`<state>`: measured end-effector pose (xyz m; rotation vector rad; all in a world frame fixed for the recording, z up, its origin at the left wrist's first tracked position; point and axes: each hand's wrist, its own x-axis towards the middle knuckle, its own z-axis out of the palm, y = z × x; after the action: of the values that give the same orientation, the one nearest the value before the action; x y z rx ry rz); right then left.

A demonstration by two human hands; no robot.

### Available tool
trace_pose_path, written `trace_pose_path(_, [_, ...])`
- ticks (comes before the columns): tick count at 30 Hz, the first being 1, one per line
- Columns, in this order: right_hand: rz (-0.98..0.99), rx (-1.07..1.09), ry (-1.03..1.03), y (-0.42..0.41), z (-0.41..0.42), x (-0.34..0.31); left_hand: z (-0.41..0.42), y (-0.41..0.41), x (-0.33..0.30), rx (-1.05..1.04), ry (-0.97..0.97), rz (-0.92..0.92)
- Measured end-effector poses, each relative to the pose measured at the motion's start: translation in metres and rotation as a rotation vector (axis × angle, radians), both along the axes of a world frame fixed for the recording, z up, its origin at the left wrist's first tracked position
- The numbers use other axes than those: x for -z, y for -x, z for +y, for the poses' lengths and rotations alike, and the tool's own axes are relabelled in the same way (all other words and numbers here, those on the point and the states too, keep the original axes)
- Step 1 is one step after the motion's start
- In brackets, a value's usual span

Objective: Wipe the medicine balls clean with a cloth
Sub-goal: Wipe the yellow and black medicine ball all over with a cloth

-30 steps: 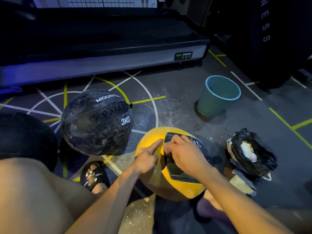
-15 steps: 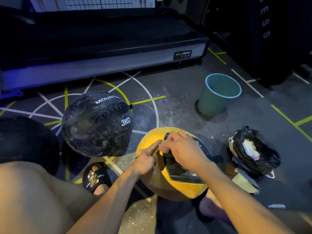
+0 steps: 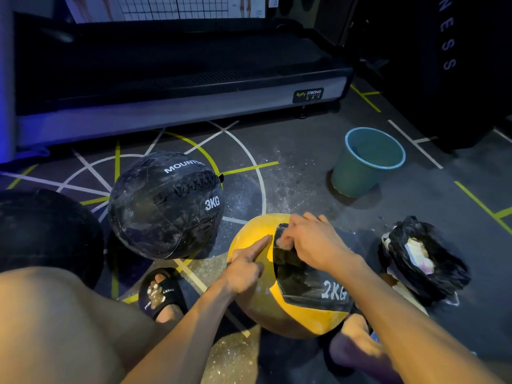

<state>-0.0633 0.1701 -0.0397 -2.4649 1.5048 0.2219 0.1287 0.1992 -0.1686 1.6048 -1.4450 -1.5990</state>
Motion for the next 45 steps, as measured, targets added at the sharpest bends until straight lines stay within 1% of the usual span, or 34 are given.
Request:
trace_pose_path(2, [-0.009,-0.022,0.027,-0.008,0.002,-0.001,0.0,-0.001,-0.001,0.004,0.001,-0.022])
trace_pose_path(4, [-0.013,-0.079,-0.006,-0.008,0.01,0.003,0.0,-0.005,-0.002,-0.001,-0.023,-0.027])
trace_pose_path(5, [-0.027,-0.058,-0.018,0.0,0.012,0.003,0.0,-0.007,-0.003,0.012,-0.021,-0.049])
trace_pose_path(7, [-0.147,0.116,-0.007,0.026,0.01,0.005,0.002,-0.005,-0.017,0.064,0.028,-0.162])
trace_pose_path(9, [-0.298,0.333,0.04,0.053,0.017,0.008,0.005,-0.001,-0.033,0.169,0.104,-0.34])
trace_pose_path(11, [-0.352,0.463,0.085,0.07,0.034,0.011,0.005,0.001,-0.045,0.233,0.184,-0.496])
trace_pose_path(12, [-0.36,0.524,0.11,0.077,0.044,0.013,0.003,0.002,-0.05,0.243,0.206,-0.525])
trace_pose_path(14, [-0.44,0.665,0.165,0.086,0.065,0.02,-0.003,0.004,-0.06,0.288,0.227,-0.573])
trace_pose_path(16, [-0.549,0.805,0.176,0.088,0.083,0.031,-0.012,0.008,-0.067,0.411,0.253,-0.695])
trace_pose_path(17, [-0.573,0.846,0.175,0.087,0.091,0.038,-0.014,0.011,-0.07,0.466,0.278,-0.758])
trace_pose_path(19, [-0.549,0.855,0.196,0.08,0.101,0.045,-0.017,0.015,-0.074,0.496,0.318,-0.825])
trace_pose_path(22, [-0.498,0.861,0.263,0.064,0.101,0.043,-0.016,0.015,-0.076,0.465,0.338,-0.83])
trace_pose_path(24, [-0.512,0.815,0.281,0.043,0.098,0.04,-0.013,0.016,-0.075,0.423,0.363,-0.824])
trace_pose_path(26, [-0.509,0.661,0.285,0.01,0.1,0.041,-0.009,0.017,-0.072,0.389,0.392,-0.829])
trace_pose_path(28, [-0.461,0.424,0.292,-0.019,0.107,0.048,-0.008,0.015,-0.069,0.394,0.398,-0.845])
trace_pose_path(29, [-0.427,0.322,0.292,-0.02,0.11,0.055,-0.009,0.013,-0.067,0.393,0.389,-0.846])
trace_pose_path(30, [-0.403,0.268,0.291,-0.013,0.11,0.06,-0.009,0.011,-0.066,0.384,0.374,-0.84])
trace_pose_path(31, [-0.387,0.28,0.26,0.002,0.107,0.065,-0.01,0.01,-0.066,0.374,0.359,-0.832])
trace_pose_path(32, [-0.379,0.357,0.246,0.016,0.105,0.065,-0.01,0.009,-0.065,0.367,0.347,-0.825])
trace_pose_path(33, [-0.379,0.481,0.241,0.031,0.103,0.066,-0.009,0.008,-0.064,0.364,0.337,-0.819])
trace_pose_path(35, [-0.442,0.728,0.255,0.044,0.103,0.065,-0.007,0.008,-0.063,0.354,0.329,-0.806])
trace_pose_path(36, [-0.464,0.748,0.28,0.037,0.103,0.066,-0.007,0.008,-0.062,0.348,0.334,-0.802])
trace_pose_path(37, [-0.487,0.686,0.288,0.024,0.104,0.064,-0.007,0.008,-0.063,0.344,0.343,-0.805])
trace_pose_path(39, [-0.51,0.427,0.268,-0.01,0.11,0.064,-0.007,0.006,-0.061,0.347,0.351,-0.815])
trace_pose_path(40, [-0.477,0.307,0.273,-0.017,0.112,0.068,-0.007,0.005,-0.06,0.346,0.35,-0.812])
trace_pose_path(41, [-0.466,0.266,0.282,-0.013,0.111,0.07,-0.007,0.003,-0.06,0.342,0.343,-0.806])
trace_pose_path(42, [-0.459,0.306,0.284,-0.002,0.106,0.069,-0.006,0.002,-0.059,0.338,0.335,-0.8])
trace_pose_path(45, [-0.488,0.669,0.289,0.04,0.095,0.068,-0.004,0.0,-0.057,0.318,0.313,-0.778])
